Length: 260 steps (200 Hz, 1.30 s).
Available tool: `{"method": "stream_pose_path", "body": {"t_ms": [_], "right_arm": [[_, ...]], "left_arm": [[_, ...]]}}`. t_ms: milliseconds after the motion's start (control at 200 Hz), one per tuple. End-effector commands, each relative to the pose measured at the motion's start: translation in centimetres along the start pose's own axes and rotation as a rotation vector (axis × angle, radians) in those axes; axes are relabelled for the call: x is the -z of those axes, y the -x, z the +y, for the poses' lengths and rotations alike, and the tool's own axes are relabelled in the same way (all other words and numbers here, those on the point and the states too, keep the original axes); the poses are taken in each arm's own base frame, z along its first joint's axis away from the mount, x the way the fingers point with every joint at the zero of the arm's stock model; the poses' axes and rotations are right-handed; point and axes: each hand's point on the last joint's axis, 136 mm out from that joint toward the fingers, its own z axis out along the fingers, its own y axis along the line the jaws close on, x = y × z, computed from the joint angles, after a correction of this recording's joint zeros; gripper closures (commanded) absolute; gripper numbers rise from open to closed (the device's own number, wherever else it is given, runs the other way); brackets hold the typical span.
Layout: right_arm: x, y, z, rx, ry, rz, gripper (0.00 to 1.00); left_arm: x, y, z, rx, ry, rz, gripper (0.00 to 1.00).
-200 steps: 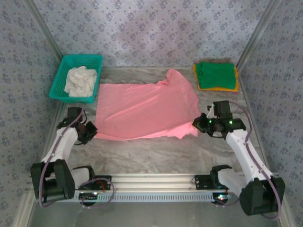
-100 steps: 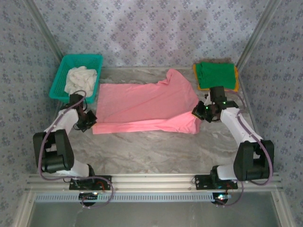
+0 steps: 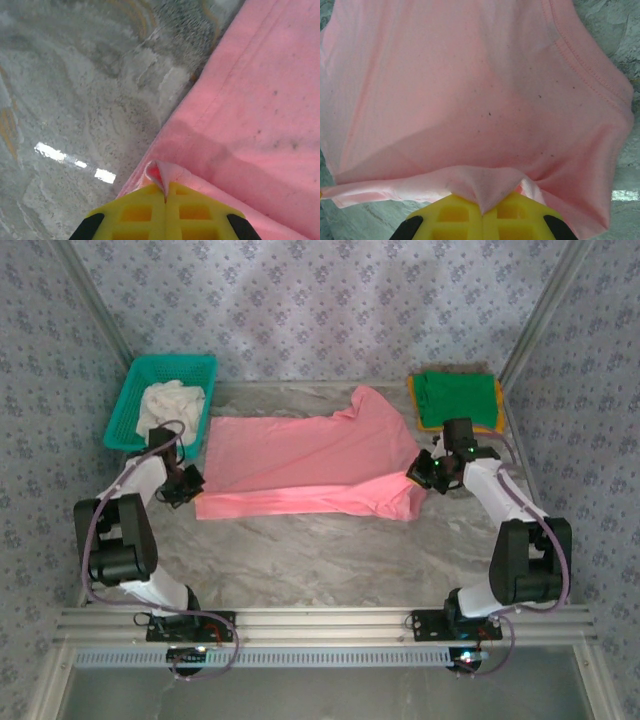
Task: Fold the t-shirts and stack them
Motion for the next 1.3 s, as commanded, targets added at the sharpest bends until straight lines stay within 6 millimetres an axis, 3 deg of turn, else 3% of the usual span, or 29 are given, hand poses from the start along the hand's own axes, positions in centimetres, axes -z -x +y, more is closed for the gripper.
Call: {"method": "stream_pose_path", "body": {"t_ms": [0, 220, 415, 485, 560, 645, 725, 834, 999, 1104, 1294], "right_arm": [[0.1, 1.4, 0.0, 0.007, -0.006, -0.035, 1.0], [-0.1, 2.0, -0.1, 0.001, -0.007, -0.047, 1.0], [-0.1, 3.3, -0.1, -0.02, 0.0, -0.061, 1.0], [-0.2, 4.1, 0.2, -0.034, 0.011, -0.057, 0.93], [-0.2, 5.2, 0.7, -0.049, 0.039, -0.067, 0.75], [-0.1, 6.1, 1.0, -0.057, 0.05, -0.072, 0.63], [0.8, 7.1, 1.6, -0.053, 0.057, -0.088, 0.53], [2.1, 7.4, 2.9, -0.013, 0.118, -0.137, 0.53], [1.0, 2.6, 3.5, 0.051, 0.157, -0.089, 0.55], [-0.4, -0.9, 2.4, 0.044, 0.153, -0.027, 0.59], [-3.0, -4.8, 1.7, 0.058, 0.144, 0.081, 0.57]], "left_arm": [[0.1, 0.3, 0.2, -0.035, 0.034, 0.025, 1.0], [-0.4, 0.8, -0.3, -0.062, 0.044, 0.045, 0.95], [-0.2, 1.9, -1.2, -0.077, 0.043, 0.027, 0.63], [0.4, 2.9, -2.1, -0.08, 0.032, -0.002, 0.53], [1.8, 4.2, -3.3, -0.086, 0.011, -0.053, 0.52], [4.0, 5.2, -4.8, -0.103, -0.002, -0.131, 0.52], [5.8, 4.7, -5.8, -0.123, -0.008, -0.178, 0.52], [7.0, 2.6, -5.9, -0.122, -0.031, -0.222, 0.53], [5.8, -1.4, -5.7, -0.123, -0.09, -0.222, 0.59], [4.0, -3.5, -5.1, -0.131, -0.071, -0.179, 0.61], [0.8, -4.7, -3.5, -0.12, -0.025, -0.138, 0.62]]}}
